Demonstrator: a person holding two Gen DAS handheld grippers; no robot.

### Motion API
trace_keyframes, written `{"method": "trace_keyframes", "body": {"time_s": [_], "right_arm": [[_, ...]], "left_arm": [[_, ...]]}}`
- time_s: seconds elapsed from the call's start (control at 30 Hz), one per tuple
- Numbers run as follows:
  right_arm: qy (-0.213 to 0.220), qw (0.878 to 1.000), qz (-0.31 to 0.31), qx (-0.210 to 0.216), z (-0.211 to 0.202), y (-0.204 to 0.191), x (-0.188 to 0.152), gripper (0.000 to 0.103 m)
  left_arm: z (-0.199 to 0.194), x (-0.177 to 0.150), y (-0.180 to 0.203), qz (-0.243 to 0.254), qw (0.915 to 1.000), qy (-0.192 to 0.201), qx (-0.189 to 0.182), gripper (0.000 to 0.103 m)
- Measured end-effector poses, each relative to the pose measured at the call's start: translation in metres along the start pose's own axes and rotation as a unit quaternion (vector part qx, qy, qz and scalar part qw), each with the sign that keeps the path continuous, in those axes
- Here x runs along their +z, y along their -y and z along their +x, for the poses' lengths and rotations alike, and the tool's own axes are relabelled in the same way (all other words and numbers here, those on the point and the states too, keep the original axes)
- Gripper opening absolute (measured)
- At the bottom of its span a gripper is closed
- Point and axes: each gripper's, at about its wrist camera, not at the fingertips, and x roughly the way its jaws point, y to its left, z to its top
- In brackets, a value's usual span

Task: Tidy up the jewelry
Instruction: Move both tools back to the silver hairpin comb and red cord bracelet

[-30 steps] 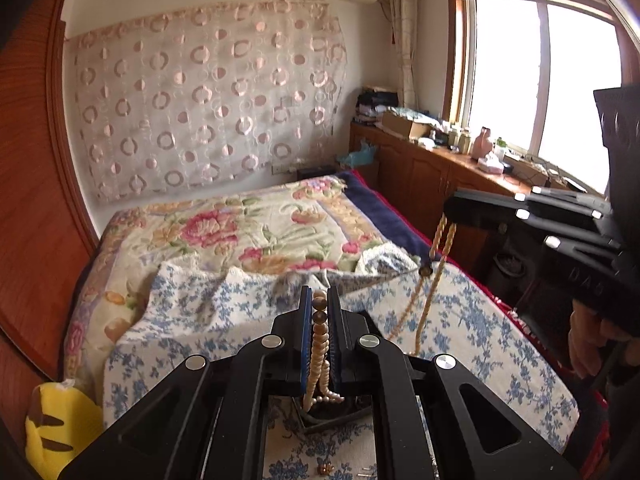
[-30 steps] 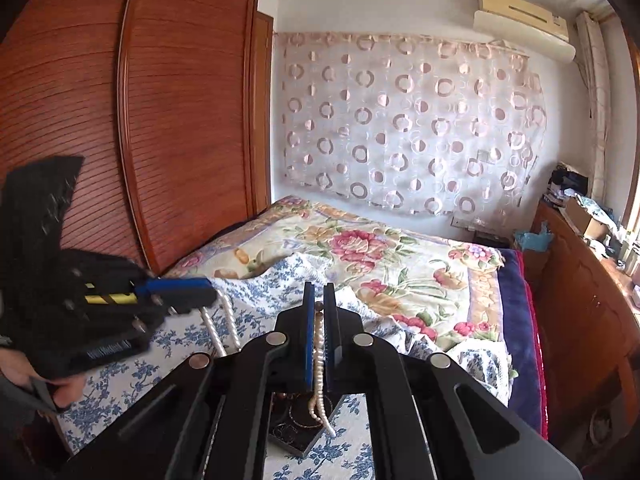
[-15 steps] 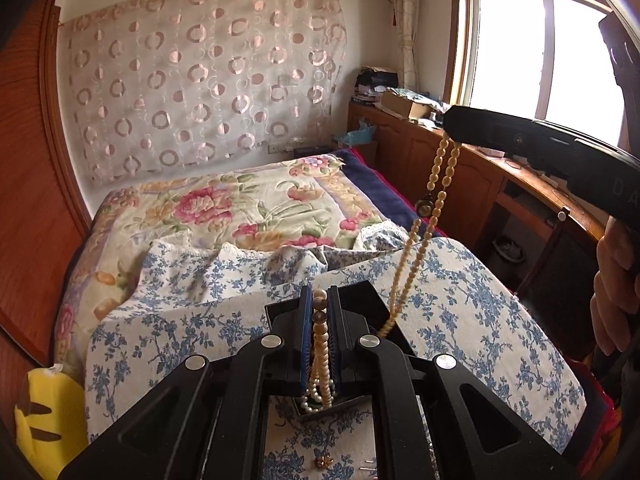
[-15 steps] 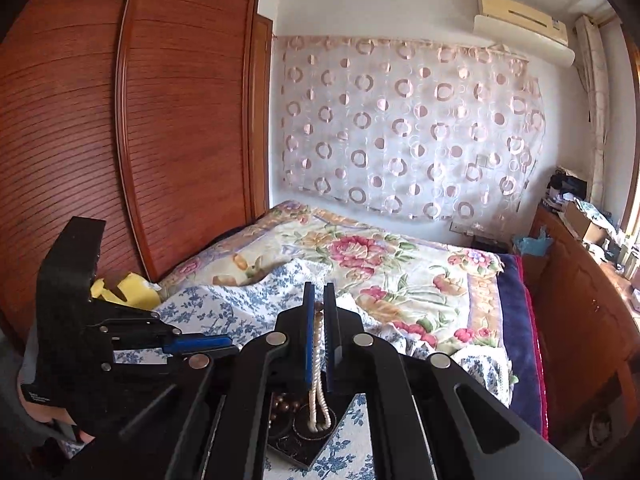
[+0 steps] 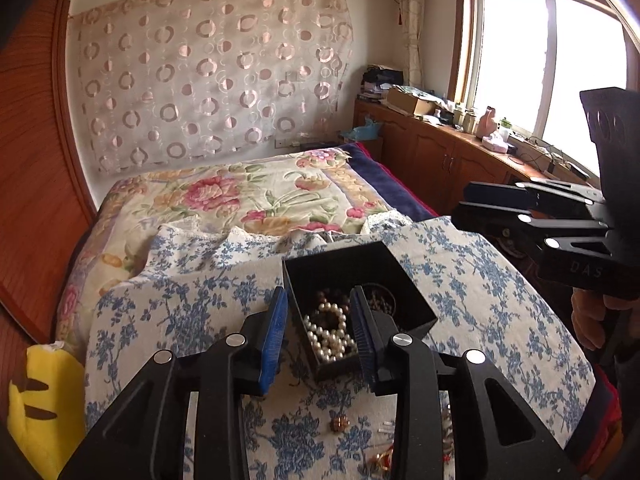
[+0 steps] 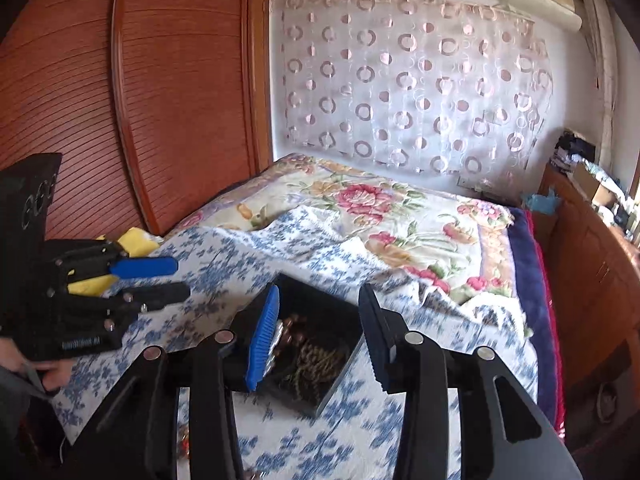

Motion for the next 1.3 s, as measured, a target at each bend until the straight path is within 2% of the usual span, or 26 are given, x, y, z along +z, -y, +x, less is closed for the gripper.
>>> {"method": "trace_keyframes", "body": {"time_s": [0.2,0.5,0.67,0.83,1.03,1.3], "right_arm": [[-0.013,1.000,0.016,0.005,-0.012,-0.011,-0.053,0.044],[-0.072,0.996,0.055,0.024,-0.007,-0.035,-0.134,0.044],[-0.101,0.991,0.083,0.029,0.002,-0.037,-0.154,0.044],[-0.120,0.988,0.094,0.030,0.010,-0.040,-0.167,0.044],[-0.131,0.986,0.096,0.037,0.017,-0.047,-0.167,0.044],[-0.139,0.985,0.101,0.025,0.024,-0.049,-0.168,0.043]], "left_arm": [[-0.009,-0.033,0.000,0.000,1.0000,-0.003,0.001,0.042],[-0.020,-0.081,0.005,-0.010,0.9998,-0.013,-0.009,0.046],[-0.025,-0.102,0.010,-0.019,0.9997,-0.016,-0.006,0.047],[-0.032,-0.117,0.013,-0.032,0.9995,-0.006,-0.004,0.055],[-0.031,-0.125,0.015,-0.034,0.9993,-0.015,-0.005,0.056],[-0.027,-0.129,0.023,-0.028,0.9993,-0.023,-0.011,0.056]]}}
